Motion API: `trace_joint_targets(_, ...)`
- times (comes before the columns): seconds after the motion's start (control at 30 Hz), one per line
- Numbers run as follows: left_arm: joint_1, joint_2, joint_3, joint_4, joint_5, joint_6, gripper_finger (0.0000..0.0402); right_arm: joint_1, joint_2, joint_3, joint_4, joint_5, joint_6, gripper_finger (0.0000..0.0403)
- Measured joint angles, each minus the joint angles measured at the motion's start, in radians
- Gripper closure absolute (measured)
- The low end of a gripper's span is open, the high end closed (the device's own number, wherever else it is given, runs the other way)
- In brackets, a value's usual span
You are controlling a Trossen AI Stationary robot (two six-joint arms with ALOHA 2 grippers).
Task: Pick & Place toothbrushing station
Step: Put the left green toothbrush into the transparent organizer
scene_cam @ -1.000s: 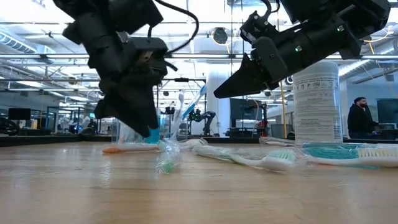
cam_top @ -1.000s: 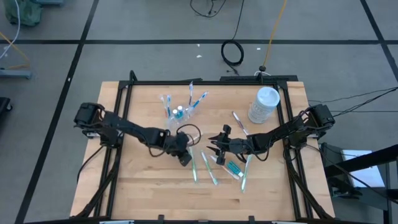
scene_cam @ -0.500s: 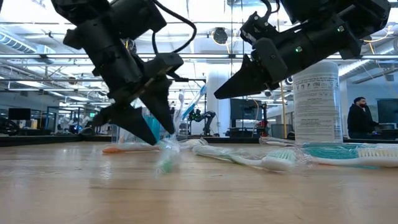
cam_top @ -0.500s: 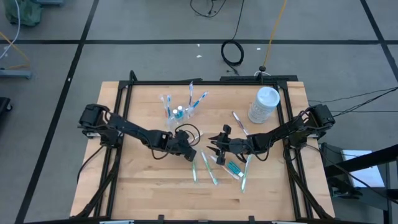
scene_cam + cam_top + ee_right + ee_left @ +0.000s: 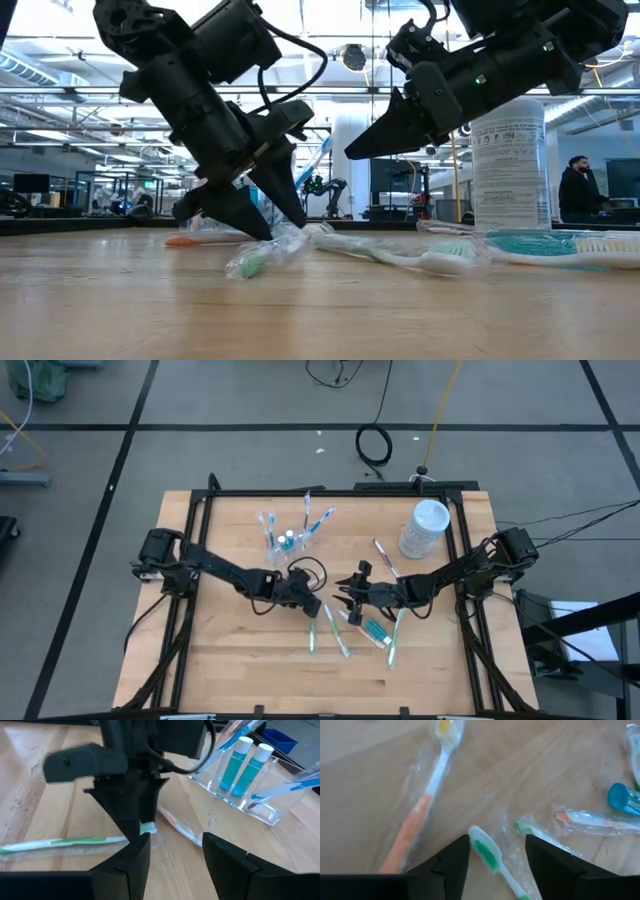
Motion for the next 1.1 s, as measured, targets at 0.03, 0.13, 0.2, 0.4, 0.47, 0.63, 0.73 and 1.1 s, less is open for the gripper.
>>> trace_joint_targets(0.03, 0.004, 0.001, 0.0, 0.003, 0.002, 0.007, 0.0211, 0.0, 0.0, 0.0, 0.003, 0.0, 0.0, 0.0232)
trace_joint_targets(0.13, 0.011, 0.006, -0.001, 0.003, 0.009, 0.0, 0.0244, 0.0, 0.0, 0.0, 0.003, 0.0, 0.0, 0.0232)
trace_joint_targets(0.2, 0.011, 0.006, -0.001, 0.002, 0.009, -0.019, 0.0267, 0.0, 0.0, 0.0, 0.003, 0.0, 0.0, 0.0232)
trace_joint_targets(0.4, 0.011, 0.009, -0.001, 0.013, 0.009, -0.025, 0.0325, 0.0, 0.0, 0.0, 0.0, 0.0, 0.0, 0.0232)
trace_joint_targets(0.47, 0.011, 0.009, -0.001, 0.016, 0.007, -0.014, 0.0341, 0.0, 0.0, 0.0, 0.001, 0.0, 0.0, 0.0232)
trace_joint_targets(0.63, 0.013, 0.0, -0.001, 0.029, 0.006, 0.045, 0.0375, 0.0, 0.0, 0.0, 0.0, 0.0, 0.0, 0.0232)
trace_joint_targets(0.73, 0.026, -0.02, -0.002, 0.031, 0.006, 0.092, 0.0392, 0.0, 0.0, 0.0, -0.001, 0.0, 0.0, 0.0232)
trace_joint_targets(1.1, 0.092, -0.298, -0.001, -0.054, -0.018, 0.308, 0.0398, 0.0, 0.0, 0.0, -0.011, 0.0, -0.001, 0.0232)
